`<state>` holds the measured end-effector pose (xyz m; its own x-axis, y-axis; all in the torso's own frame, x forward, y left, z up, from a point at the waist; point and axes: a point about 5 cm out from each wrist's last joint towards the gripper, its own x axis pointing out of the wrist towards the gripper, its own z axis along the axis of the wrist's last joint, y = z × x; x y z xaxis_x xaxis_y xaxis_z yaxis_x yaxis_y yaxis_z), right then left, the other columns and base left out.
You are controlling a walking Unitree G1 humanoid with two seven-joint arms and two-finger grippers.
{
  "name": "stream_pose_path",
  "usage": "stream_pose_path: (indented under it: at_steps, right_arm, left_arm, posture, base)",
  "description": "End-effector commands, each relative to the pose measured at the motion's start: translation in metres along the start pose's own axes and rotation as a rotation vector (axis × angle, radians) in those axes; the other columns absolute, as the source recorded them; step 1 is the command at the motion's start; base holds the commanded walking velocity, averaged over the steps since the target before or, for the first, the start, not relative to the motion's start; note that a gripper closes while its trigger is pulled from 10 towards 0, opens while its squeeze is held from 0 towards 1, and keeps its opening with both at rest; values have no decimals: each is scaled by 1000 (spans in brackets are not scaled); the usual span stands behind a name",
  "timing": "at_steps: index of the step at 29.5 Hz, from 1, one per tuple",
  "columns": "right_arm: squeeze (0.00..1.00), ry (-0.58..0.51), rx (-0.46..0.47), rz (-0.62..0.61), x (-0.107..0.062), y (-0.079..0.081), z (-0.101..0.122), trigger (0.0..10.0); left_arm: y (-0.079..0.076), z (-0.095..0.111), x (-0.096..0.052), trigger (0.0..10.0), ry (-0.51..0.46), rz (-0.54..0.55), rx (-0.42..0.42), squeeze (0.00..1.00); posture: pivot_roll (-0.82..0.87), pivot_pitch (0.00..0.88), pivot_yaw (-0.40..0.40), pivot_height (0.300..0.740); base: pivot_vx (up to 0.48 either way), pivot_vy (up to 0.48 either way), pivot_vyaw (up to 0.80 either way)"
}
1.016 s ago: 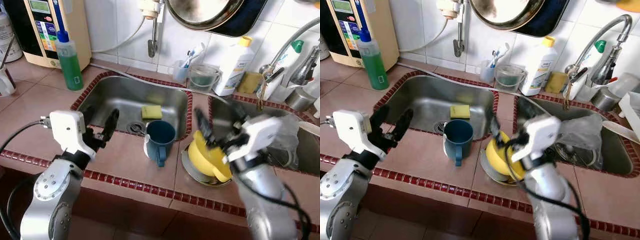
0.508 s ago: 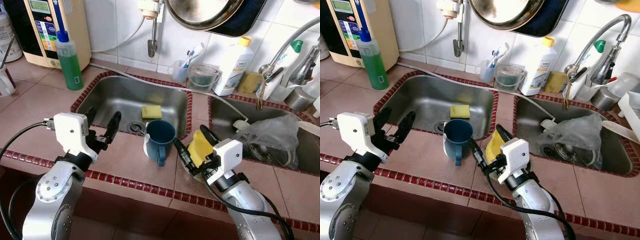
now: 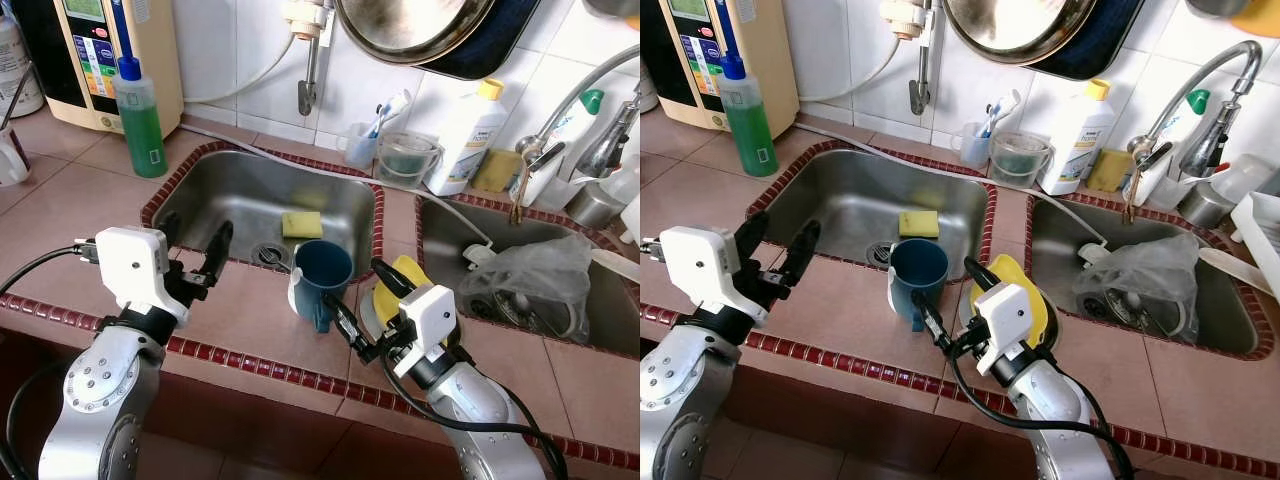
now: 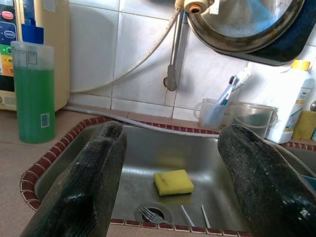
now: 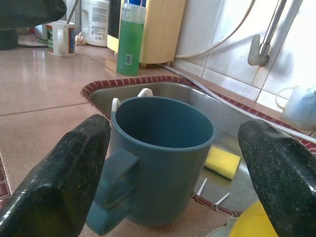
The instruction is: Kitchen organization
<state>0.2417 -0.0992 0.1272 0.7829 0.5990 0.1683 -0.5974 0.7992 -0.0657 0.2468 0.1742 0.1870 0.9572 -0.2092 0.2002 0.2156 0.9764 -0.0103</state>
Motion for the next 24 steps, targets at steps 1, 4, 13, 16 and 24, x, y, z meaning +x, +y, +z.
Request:
stream_pose_path:
  at_steps: [1, 4, 13, 16, 24]
  right_arm:
    - [0, 21, -4, -32, -8, -7, -5, 10000]
    - [0, 22, -2, -36, -10, -7, -5, 10000]
    - [0, -41, -11, -48, -3, -9, 11, 10000]
    - [0, -91, -17, -60, 2, -14, 25, 10000]
    - [0, -173, -9, -198, 14, -39, 51, 10000]
  left_arm:
    - [-4, 7, 0, 10000, -30, -13, 2, 0]
    - [-5, 7, 0, 10000, -30, -21, 0, 0]
    - [-5, 9, 8, 10000, -41, -39, 16, 0]
    - [-5, 12, 13, 10000, -51, -49, 32, 0]
    - [-16, 15, 22, 10000, -49, -154, 83, 0]
  posture:
    - [200, 0, -125, 740]
    - [194, 0, -120, 740]
    - [179, 0, -112, 740]
    - [177, 0, -113, 740]
    - [165, 0, -110, 740]
  base:
    - [0, 0, 0]
    - [0, 0, 0]
    - [0, 0, 0]
    - [0, 0, 0]
    - [0, 0, 0]
